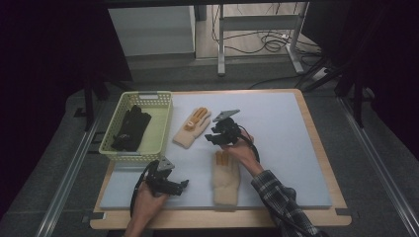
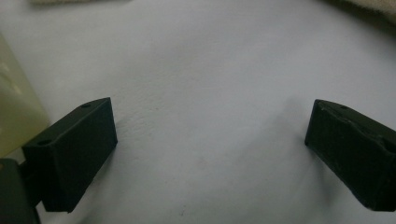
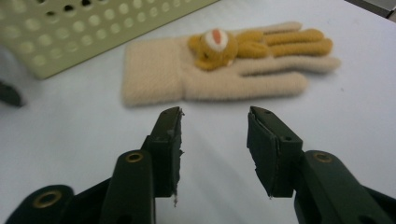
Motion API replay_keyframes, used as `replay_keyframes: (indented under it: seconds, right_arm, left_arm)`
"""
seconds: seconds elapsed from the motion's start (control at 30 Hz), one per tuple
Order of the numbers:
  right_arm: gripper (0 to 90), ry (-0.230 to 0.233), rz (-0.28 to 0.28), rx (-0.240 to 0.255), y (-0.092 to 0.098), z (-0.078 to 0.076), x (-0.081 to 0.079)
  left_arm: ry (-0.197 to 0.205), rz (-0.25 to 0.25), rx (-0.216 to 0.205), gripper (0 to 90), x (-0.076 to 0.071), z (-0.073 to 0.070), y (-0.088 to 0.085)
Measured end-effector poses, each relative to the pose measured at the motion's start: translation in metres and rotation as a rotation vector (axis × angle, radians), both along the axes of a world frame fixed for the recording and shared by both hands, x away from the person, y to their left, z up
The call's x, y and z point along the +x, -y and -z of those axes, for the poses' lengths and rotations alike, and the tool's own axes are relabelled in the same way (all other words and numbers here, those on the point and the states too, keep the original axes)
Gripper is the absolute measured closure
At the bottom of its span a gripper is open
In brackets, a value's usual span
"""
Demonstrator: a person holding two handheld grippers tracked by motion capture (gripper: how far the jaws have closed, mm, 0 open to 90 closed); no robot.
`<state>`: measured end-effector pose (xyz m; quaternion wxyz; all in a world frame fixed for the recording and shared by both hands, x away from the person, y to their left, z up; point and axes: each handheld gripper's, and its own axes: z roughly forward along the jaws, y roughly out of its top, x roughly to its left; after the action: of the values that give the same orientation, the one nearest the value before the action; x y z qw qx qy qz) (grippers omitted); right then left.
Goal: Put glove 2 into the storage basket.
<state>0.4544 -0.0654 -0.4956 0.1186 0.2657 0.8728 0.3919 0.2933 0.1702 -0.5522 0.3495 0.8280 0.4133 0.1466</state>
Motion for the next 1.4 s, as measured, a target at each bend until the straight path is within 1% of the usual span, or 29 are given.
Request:
replay_keyframes:
  seconds: [0.03,0.07,0.17,0.2,0.23,0.43,0.53,0.57,0.63,0.7,0.77,0.8,0.83,0.87,0.93,1.07,1.17,1.27,1.4]
  right_arm:
    - [52.3,-0.008,-0.002,-0.002,-0.010,0.003,0.009]
    - [52.3,-0.008,-0.002,-0.002,-0.010,0.003,0.009]
    - [50.3,-0.018,-0.005,-0.012,-0.022,0.007,0.021]
    - [49.1,-0.023,-0.005,-0.012,-0.030,0.010,0.028]
    - [49.1,-0.023,-0.005,-0.012,-0.030,0.010,0.028]
    - [45.1,-0.033,-0.012,-0.034,-0.052,0.017,0.044]
    - [42.4,-0.024,-0.010,-0.054,-0.068,0.022,0.054]
    - [42.4,-0.024,-0.010,-0.054,-0.068,0.022,0.054]
    - [42.1,-0.021,-0.010,-0.061,-0.074,0.023,0.057]
    - [42.1,-0.014,-0.018,-0.082,-0.080,0.025,0.059]
    - [43.2,-0.010,-0.018,-0.109,-0.085,0.027,0.059]
    - [45.5,-0.001,-0.015,-0.134,-0.088,0.030,0.059]
    - [50.0,0.013,-0.012,-0.153,-0.089,0.032,0.059]
    - [55.4,0.020,-0.002,-0.153,-0.089,0.033,0.058]
    - [62.2,0.012,0.019,-0.139,-0.088,0.031,0.056]
    - [63.2,0.020,0.008,-0.148,-0.085,0.026,0.052]
    - [63.1,0.018,-0.011,-0.114,-0.078,0.016,0.048]
    - [62.9,0.011,-0.038,-0.076,-0.071,0.002,0.039]
    - [62.5,0.012,-0.082,-0.055,-0.063,-0.015,0.024]
  left_arm:
    - [0.000,0.000,-0.001,2.4,0.000,0.000,0.000]
    - [0.000,0.000,0.001,2.4,0.000,0.000,0.000]
    - [0.000,-0.001,-0.002,2.4,0.000,0.000,0.000]
    - [0.000,-0.001,-0.002,2.4,0.000,0.000,0.000]
    - [0.000,-0.001,-0.002,2.4,0.000,0.000,0.000]
    - [0.001,-0.001,-0.002,2.4,0.000,0.000,0.000]
    - [0.000,-0.001,-0.002,2.4,0.000,0.000,0.000]
    - [-0.001,-0.003,-0.004,2.4,0.000,0.000,0.000]
    - [0.000,-0.001,-0.003,2.4,0.000,0.000,0.000]
    - [0.000,-0.001,-0.002,2.4,0.000,0.000,0.000]
    - [0.000,-0.001,-0.003,2.4,0.000,0.000,0.000]
    - [0.000,-0.001,-0.003,2.4,0.000,0.000,0.000]
    - [0.000,-0.001,-0.002,2.4,0.000,0.000,0.000]
    - [0.000,-0.001,-0.002,2.4,0.000,0.000,0.000]
    - [0.000,-0.001,-0.003,2.4,0.000,0.000,0.000]
    - [0.000,-0.001,-0.002,2.3,0.000,0.000,0.000]
    - [0.000,0.000,-0.002,2.4,0.000,0.000,0.000]
    - [-0.001,-0.002,-0.004,2.4,0.000,0.000,0.000]
    - [-0.001,0.001,0.001,2.4,0.000,0.000,0.000]
